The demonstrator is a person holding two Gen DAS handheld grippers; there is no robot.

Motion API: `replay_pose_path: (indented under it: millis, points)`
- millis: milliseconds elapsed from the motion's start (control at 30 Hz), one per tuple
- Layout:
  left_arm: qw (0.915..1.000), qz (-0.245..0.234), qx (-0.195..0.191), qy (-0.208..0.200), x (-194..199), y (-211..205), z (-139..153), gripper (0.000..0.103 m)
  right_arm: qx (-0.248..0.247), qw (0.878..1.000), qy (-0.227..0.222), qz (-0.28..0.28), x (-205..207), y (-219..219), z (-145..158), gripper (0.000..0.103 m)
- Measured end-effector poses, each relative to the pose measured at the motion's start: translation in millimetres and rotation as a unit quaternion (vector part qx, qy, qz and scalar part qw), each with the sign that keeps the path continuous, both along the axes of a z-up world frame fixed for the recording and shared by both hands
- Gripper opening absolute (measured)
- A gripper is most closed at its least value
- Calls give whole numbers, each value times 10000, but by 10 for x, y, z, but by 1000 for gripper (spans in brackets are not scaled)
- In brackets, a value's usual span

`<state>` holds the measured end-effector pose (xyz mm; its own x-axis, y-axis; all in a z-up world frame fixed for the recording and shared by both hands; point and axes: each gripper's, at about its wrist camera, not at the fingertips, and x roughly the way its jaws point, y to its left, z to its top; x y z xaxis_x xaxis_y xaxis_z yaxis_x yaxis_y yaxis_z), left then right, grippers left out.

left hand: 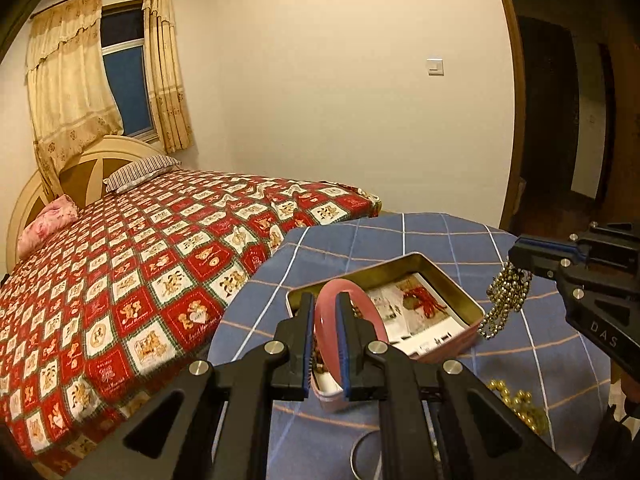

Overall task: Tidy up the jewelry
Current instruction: 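Carry the pink bangle and gold bead strand into the tin with both grippers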

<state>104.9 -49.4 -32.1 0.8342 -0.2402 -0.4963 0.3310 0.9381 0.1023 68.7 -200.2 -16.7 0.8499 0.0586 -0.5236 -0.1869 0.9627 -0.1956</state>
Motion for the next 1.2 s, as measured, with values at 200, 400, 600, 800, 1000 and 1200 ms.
replay_pose_path:
  millis: [200, 400, 600, 800, 1000, 1200]
  points:
    - [10000, 63, 39, 66, 207, -22, -26, 10, -25, 10000, -56, -33, 202, 11, 50, 6]
    - [9998, 136, 130, 110, 382, -52, -66, 10, -25, 10000, -14, -75, 378, 33, 14, 6]
    - [9995, 134, 235, 139, 499, -99, -92, 10, -30, 9999, 79, -100, 523, 33, -42, 6]
    - [9991, 133, 341, 216, 619, -150, -170, 10, -31, 9997, 200, -136, 649, 8, -128, 6]
    - [9985, 155, 404, 322, 727, -211, -280, 10, -64, 9993, 317, -209, 776, -12, -224, 6]
    - [9982, 163, 396, 423, 807, -256, -368, 10, -34, 9988, 413, -254, 866, -26, -302, 6]
